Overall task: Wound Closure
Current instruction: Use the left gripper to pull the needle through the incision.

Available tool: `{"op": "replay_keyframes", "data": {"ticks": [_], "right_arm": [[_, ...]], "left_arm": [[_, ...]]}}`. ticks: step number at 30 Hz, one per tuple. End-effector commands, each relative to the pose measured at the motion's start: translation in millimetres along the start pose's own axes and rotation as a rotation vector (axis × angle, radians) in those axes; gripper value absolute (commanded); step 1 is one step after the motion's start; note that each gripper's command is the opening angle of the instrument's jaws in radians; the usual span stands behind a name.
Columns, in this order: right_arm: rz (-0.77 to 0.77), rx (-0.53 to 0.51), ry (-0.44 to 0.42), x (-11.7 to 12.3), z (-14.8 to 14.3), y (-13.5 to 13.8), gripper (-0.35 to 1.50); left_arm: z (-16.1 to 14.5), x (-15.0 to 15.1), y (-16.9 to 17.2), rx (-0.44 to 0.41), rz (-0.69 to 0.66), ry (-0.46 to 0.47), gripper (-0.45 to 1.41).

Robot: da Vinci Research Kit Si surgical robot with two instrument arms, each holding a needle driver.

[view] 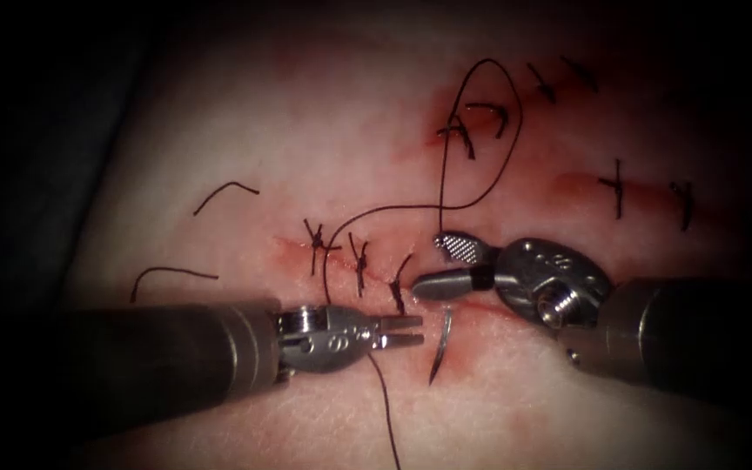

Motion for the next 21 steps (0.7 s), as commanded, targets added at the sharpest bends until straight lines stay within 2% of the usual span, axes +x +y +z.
{"op": "replay_keyframes", "data": {"ticks": [1,4,9,15,17,21], "right_arm": [[0.004,0.014,0.022,0.9,-0.4,1.9,1.38],[0.008,0.039,0.044,2.2,-1.8,3.6,1.42],[0.007,0.076,0.052,3.4,-4.1,6.5,1.3],[0.003,0.073,0.072,3.3,-4.2,7.4,1.2],[0.001,0.073,0.086,3.2,-3.9,7.6,1.18],[-0.006,0.057,0.093,2.6,-3.5,8.0,1.09]], "left_arm": [[0.8,-0.2,0.1,-0.013,0.021,0.019,0.14],[0.7,-0.2,0.1,-0.041,0.07,0.061,0.34],[0.8,-0.2,0.2,-0.083,0.119,0.121,0.52],[2.3,0.1,1.2,-0.108,0.151,0.14,0.52],[3.0,0.4,1.1,-0.117,0.161,0.158,0.44],[3.9,0.9,0.9,-0.123,0.17,0.174,0.39]]}}
